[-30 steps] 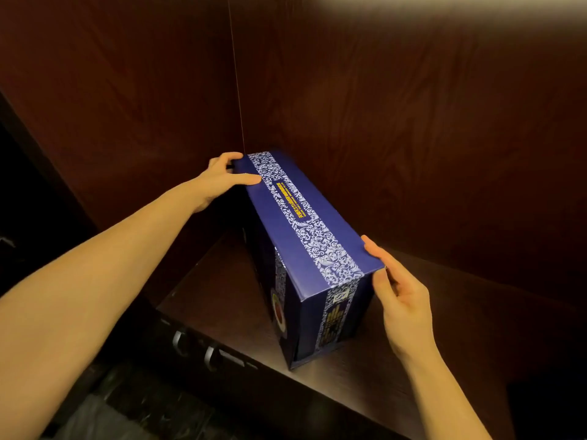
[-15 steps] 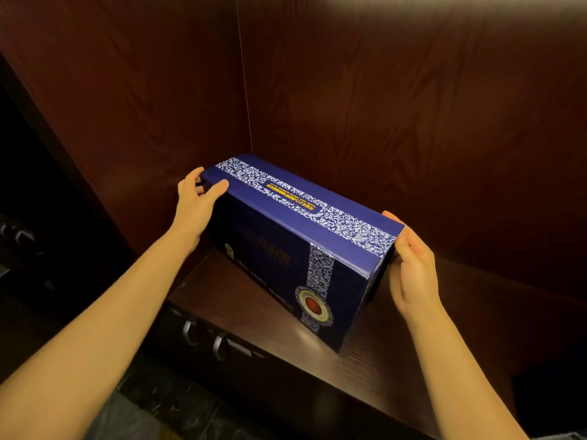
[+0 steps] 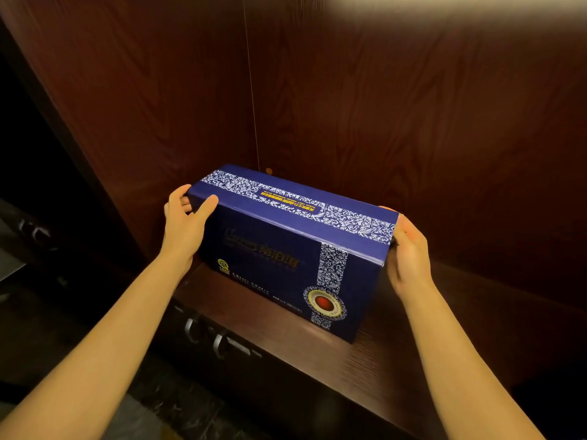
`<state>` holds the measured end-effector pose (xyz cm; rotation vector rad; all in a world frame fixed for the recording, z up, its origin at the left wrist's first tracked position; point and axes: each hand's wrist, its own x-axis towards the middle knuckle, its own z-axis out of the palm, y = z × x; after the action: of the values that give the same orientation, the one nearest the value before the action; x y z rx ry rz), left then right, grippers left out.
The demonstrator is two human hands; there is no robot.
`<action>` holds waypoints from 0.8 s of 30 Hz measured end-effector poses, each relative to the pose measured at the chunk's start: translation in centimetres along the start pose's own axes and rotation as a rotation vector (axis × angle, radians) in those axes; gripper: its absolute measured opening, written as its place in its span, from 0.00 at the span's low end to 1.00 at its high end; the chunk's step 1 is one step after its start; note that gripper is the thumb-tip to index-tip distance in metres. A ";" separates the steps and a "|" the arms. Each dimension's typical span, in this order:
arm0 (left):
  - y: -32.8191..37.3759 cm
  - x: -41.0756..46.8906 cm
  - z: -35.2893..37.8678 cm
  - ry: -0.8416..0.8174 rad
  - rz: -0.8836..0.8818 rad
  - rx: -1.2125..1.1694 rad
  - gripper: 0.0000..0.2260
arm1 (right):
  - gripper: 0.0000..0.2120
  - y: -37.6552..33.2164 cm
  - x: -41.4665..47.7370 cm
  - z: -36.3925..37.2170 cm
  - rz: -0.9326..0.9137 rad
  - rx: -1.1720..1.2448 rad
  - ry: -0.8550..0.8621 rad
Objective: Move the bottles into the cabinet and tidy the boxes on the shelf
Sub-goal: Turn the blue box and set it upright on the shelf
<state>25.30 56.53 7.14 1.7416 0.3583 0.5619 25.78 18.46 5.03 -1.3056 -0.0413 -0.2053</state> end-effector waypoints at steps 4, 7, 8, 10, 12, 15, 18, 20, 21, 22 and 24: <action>0.2 -0.3 -0.1 -0.002 -0.001 0.013 0.32 | 0.13 0.2 0.2 -0.1 0.018 -0.011 0.010; 0.3 -0.5 0.0 0.001 0.009 0.040 0.31 | 0.14 0.1 -0.1 -0.1 0.020 -0.050 0.014; 0.3 -0.7 0.0 0.003 0.013 0.052 0.32 | 0.14 0.0 -0.2 -0.1 0.021 -0.074 0.017; 0.6 -1.0 0.1 0.008 0.020 0.075 0.32 | 0.14 -0.4 -0.4 -0.1 0.024 -0.161 0.030; 0.9 -1.5 0.0 0.021 0.047 0.114 0.33 | 0.15 -1.1 -0.7 -0.2 0.015 -0.322 0.047; 0.6 -3.0 -0.5 0.039 0.152 0.215 0.32 | 0.16 -2.0 -1.7 -0.7 -0.060 -0.636 0.057; 0.3 -5.2 -1.2 0.025 0.276 0.319 0.25 | 0.21 -2.7 -3.4 -1.1 -0.084 -0.801 0.051; 0.2 -6.7 -1.6 -0.020 0.353 0.389 0.19 | 0.21 -3.2 -5.1 -1.1 -0.097 -0.903 0.031; 0.3 -7.5 -1.8 -0.046 0.382 0.416 0.17 | 0.20 -3.4 -6.0 -1.2 -0.122 -0.971 0.019; 0.4 -8.3 -2.1 -0.071 0.404 0.434 0.16 | 0.18 -3.8 -7.0 -1.2 -0.152 -1.030 0.010; 0.8 -10.0 -2.7 -0.118 0.440 0.445 0.14 | 0.16 -4.4 -9.3 -1.2 -0.211 -1.111 0.003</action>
<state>15.37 53.35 6.62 2.2959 0.0067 0.7256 15.74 17.37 7.54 -2.4112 -0.0661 -0.4442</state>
